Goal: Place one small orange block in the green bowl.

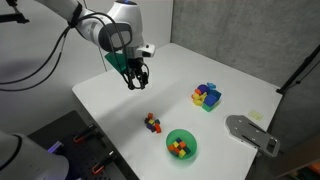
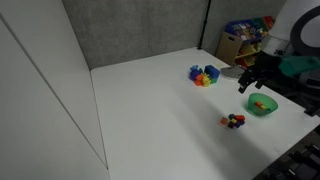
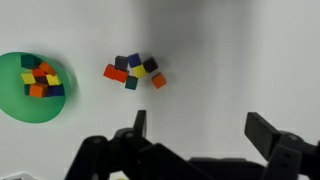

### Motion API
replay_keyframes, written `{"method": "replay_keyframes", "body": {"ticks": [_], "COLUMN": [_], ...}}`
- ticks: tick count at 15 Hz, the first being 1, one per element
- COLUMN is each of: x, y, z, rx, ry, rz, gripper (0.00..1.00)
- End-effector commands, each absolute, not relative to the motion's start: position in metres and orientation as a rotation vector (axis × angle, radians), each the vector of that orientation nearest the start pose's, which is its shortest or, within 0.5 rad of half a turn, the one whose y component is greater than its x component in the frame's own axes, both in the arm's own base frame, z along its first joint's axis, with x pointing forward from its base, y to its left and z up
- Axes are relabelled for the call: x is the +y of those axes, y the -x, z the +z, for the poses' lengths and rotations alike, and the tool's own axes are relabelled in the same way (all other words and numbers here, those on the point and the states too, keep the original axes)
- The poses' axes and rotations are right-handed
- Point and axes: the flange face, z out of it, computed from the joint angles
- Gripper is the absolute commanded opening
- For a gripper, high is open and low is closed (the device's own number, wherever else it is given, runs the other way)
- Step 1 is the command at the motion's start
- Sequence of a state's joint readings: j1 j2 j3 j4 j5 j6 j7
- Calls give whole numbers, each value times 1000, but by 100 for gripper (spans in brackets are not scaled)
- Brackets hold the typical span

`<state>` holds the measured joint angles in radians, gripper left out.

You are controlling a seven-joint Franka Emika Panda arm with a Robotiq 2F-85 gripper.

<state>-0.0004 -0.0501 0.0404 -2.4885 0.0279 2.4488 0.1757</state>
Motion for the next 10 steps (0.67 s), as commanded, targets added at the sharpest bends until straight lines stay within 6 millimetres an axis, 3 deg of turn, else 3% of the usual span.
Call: {"method": "replay_keyframes", "body": {"ticks": [1, 10], "x": [13, -4], "y": [-478, -514], "z": [291, 196], "rx": [210, -80], "ry": [3098, 3082], "rz": [17, 34], "gripper": [100, 100]}}
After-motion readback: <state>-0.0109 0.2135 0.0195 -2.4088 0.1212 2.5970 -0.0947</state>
